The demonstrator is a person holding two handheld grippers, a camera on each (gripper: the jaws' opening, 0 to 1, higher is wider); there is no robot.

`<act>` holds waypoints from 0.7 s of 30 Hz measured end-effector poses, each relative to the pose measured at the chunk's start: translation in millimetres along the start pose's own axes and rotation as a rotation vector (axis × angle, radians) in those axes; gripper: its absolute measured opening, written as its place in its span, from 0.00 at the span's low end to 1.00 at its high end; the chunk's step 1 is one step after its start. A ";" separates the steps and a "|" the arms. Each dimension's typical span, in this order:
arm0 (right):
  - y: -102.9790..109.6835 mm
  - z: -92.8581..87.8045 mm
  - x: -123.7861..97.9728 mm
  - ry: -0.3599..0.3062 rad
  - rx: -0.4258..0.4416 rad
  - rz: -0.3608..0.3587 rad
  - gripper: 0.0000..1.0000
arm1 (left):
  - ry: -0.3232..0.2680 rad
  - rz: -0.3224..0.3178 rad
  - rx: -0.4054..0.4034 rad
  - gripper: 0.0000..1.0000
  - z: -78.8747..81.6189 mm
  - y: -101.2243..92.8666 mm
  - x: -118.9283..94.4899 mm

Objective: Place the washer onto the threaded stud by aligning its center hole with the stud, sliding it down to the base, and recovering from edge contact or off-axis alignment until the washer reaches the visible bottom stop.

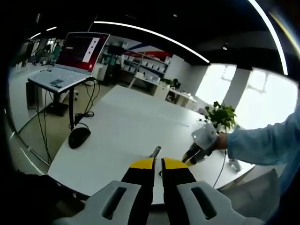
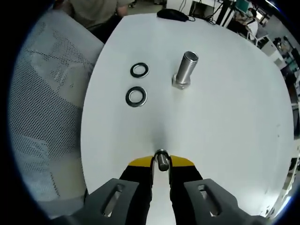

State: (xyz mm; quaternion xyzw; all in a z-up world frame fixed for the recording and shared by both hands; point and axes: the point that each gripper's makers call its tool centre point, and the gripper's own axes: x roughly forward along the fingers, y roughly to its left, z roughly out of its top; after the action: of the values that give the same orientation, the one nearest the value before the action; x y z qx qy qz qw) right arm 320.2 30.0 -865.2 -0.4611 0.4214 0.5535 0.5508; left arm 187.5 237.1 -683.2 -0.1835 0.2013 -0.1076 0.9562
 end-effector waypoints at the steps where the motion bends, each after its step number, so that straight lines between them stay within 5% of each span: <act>1: -0.1 -0.1 0.3 0.002 -0.001 -0.001 0.13 | 0.000 0.000 0.000 0.03 0.0 0.1 0.0; 7: 1.3 -0.6 1.2 0.010 -0.012 0.005 0.14 | -0.001 0.001 -0.001 0.03 0.3 0.3 0.1; 11: -3.1 -1.9 -2.1 0.008 -0.006 -0.028 0.25 | -0.001 0.001 -0.002 0.03 0.2 0.3 0.0; 21: 2.0 -5.3 -33.3 -0.052 0.055 -0.045 0.28 | 0.010 -0.003 0.003 0.03 -1.6 -0.4 0.0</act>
State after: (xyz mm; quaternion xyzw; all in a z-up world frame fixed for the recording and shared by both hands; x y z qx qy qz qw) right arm 317.4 17.4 -834.0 -0.4406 0.4116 0.5409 0.5864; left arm 186.8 236.2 -684.5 -0.1819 0.2056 -0.1103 0.9552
